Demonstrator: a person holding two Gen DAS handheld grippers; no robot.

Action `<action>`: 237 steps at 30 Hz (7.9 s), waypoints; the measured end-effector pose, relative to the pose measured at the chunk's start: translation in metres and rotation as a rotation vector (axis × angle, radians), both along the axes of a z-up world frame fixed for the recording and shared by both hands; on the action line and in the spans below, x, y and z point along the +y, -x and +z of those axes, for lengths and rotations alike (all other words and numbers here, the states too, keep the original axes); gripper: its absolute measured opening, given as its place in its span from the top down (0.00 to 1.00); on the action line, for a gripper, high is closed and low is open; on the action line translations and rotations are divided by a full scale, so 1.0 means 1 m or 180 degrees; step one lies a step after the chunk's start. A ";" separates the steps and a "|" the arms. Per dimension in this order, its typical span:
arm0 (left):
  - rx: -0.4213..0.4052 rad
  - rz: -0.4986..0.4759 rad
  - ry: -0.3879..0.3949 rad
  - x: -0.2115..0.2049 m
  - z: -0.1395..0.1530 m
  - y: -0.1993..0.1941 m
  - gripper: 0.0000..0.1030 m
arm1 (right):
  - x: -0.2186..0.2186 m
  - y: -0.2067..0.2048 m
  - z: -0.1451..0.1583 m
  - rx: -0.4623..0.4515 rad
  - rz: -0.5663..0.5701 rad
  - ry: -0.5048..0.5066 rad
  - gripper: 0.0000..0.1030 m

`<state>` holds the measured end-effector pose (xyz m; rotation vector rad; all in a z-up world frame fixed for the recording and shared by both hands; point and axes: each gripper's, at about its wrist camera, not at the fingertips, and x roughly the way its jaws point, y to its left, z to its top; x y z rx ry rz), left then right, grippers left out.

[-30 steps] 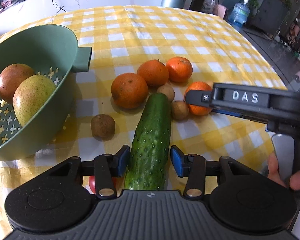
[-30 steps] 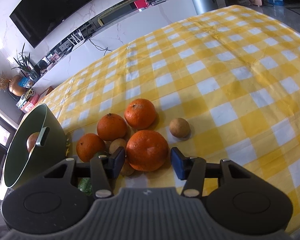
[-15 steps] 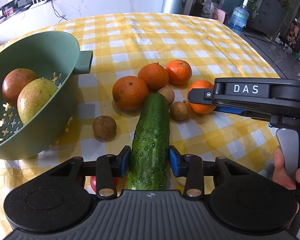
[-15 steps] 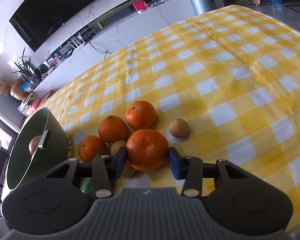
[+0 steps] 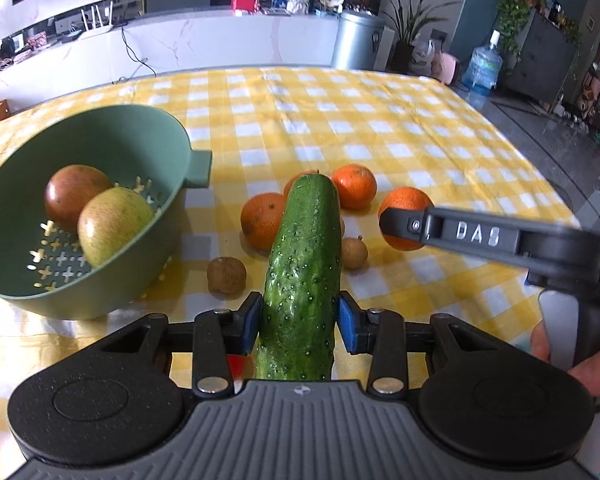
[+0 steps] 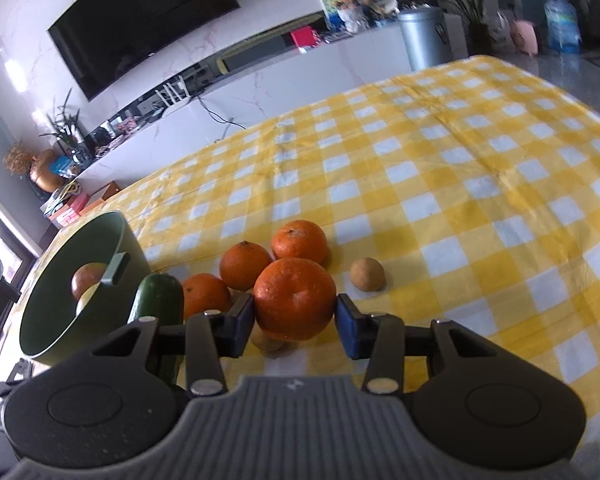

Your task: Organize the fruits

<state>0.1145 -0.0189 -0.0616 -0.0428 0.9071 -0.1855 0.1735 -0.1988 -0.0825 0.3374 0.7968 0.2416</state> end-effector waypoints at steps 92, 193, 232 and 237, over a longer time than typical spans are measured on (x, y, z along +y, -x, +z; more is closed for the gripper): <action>-0.0103 0.1358 -0.0418 0.141 0.013 -0.066 0.57 | 0.233 -0.099 0.032 -0.0438 0.2523 0.1749 0.60; 0.0049 0.0206 0.0012 0.038 -0.030 0.008 0.71 | 0.033 -0.015 -0.010 0.0183 0.0817 0.0647 0.61; -0.0191 0.0144 0.0255 0.040 0.008 0.024 0.71 | 0.044 0.013 0.008 -0.0191 0.1000 0.0817 0.79; -0.0325 0.0202 0.0265 0.047 0.030 0.030 0.71 | 0.043 0.023 0.020 -0.0305 0.1021 0.0743 0.79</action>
